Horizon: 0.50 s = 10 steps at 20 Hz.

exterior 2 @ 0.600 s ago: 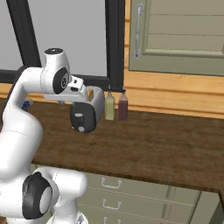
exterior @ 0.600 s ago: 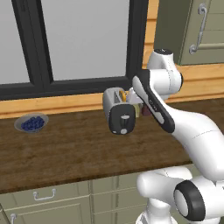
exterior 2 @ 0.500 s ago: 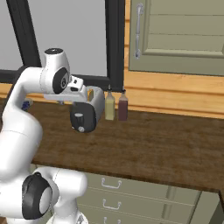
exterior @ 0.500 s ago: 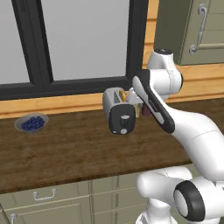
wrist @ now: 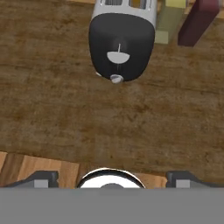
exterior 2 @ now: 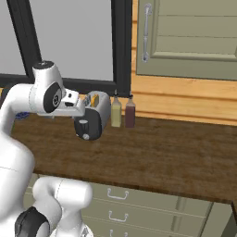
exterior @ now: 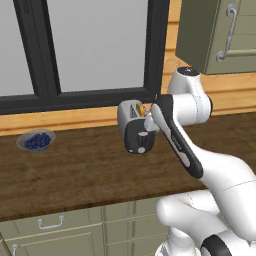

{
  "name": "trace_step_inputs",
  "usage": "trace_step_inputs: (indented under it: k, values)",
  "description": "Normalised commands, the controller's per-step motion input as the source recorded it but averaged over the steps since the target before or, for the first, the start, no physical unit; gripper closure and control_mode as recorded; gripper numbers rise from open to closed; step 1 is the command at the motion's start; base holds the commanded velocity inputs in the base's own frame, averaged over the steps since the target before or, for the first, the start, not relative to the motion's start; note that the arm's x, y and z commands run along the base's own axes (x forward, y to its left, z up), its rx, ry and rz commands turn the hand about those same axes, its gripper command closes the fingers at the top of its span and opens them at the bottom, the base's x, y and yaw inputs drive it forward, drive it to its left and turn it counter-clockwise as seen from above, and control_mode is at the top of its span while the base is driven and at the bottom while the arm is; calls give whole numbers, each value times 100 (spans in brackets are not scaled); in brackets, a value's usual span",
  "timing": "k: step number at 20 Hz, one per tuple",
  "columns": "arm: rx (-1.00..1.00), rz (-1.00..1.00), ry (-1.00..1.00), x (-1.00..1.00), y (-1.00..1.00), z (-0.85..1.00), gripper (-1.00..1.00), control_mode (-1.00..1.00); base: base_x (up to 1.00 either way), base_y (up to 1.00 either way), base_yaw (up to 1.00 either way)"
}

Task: Start the toaster. Once the lever pops up, take the bread to the plate on the dining counter.

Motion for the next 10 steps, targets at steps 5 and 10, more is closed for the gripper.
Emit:
trace_step_inputs:
  k: [5, 10]
  values:
    - [-3, 0, -1, 56, 31, -22, -100, -100, 0, 0, 0]
    - [-1, 0, 0, 68, 8, -2, -100, -100, 0, 0, 0]
